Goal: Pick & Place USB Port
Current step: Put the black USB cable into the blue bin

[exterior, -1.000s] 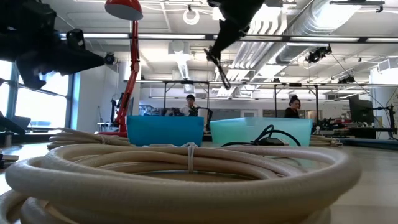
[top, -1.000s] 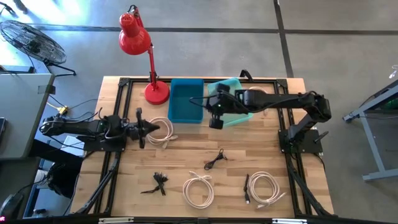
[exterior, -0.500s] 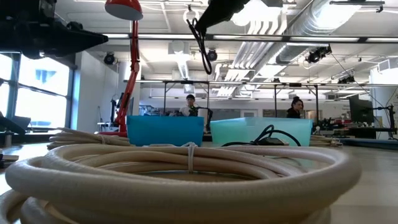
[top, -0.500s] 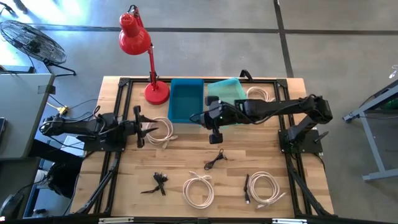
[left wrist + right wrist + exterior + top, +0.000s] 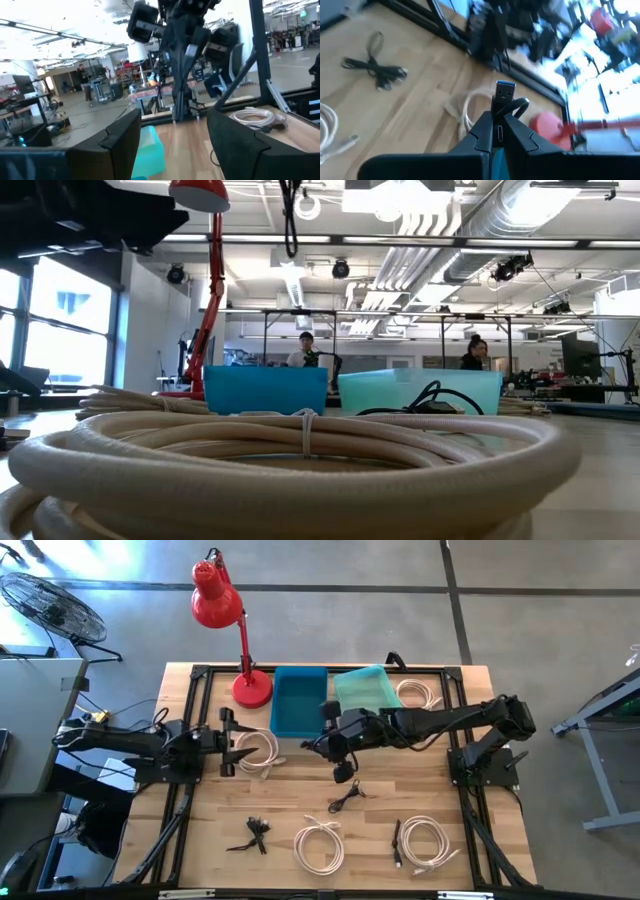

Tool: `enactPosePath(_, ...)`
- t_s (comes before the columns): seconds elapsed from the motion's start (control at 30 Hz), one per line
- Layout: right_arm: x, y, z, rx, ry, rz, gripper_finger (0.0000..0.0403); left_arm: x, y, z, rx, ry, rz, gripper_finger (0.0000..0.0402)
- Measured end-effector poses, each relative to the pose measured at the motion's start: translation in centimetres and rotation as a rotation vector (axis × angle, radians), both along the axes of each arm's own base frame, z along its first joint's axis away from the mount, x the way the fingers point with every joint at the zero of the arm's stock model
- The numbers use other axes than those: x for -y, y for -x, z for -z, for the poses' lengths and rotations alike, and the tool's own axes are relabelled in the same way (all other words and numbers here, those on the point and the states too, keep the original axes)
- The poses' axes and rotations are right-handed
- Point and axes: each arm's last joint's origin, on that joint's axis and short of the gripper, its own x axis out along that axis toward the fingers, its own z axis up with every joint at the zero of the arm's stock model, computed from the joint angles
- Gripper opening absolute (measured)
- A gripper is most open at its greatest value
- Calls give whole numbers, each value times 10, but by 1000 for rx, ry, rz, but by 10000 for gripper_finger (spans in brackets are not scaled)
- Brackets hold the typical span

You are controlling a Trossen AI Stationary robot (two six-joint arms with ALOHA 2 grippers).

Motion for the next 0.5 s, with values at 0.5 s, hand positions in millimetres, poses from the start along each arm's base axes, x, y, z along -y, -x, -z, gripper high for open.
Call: enactPosePath(0.5,-6,-13,4,65,-29,-176,13,9,-66,-39,-104,2,176,225)
